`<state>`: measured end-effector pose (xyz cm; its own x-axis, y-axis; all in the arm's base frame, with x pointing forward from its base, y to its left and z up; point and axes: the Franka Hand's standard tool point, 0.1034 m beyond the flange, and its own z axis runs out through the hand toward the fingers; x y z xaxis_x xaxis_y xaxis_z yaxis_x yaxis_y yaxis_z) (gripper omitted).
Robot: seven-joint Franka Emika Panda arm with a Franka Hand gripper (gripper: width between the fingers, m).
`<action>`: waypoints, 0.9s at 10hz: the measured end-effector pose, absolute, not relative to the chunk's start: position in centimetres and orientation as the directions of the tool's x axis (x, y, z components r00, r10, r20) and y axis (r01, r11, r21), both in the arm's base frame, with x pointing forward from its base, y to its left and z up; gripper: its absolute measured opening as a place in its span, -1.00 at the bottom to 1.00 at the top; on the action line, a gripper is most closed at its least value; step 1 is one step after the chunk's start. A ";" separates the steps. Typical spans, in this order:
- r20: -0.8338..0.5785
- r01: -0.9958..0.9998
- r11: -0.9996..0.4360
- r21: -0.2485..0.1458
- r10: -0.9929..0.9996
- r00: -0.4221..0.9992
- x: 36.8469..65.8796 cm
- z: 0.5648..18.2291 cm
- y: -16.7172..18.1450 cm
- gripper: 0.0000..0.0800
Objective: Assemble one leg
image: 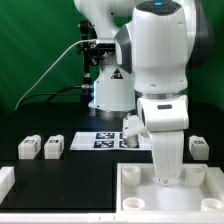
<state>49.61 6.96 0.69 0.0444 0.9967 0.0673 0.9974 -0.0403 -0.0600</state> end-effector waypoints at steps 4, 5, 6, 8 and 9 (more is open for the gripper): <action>0.067 0.997 -0.042 -0.060 0.997 0.046 49.6 0.7 6.9 0.62; 0.067 0.997 -0.042 -0.060 0.997 0.046 49.6 0.7 6.9 0.62; 0.067 0.997 -0.042 -0.060 0.997 0.046 49.6 0.7 6.9 0.62; 0.067 0.997 -0.042 -0.060 0.997 0.046 49.6 0.7 6.9 0.62; 0.067 0.997 -0.043 -0.060 0.997 0.047 49.6 0.7 6.9 0.62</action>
Offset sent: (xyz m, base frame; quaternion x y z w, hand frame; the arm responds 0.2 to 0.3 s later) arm 0.0000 0.0000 0.0000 0.0000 0.0000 0.0000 1.0000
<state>49.62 6.86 0.69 0.0468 0.9966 0.0672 0.9973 -0.0428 -0.0601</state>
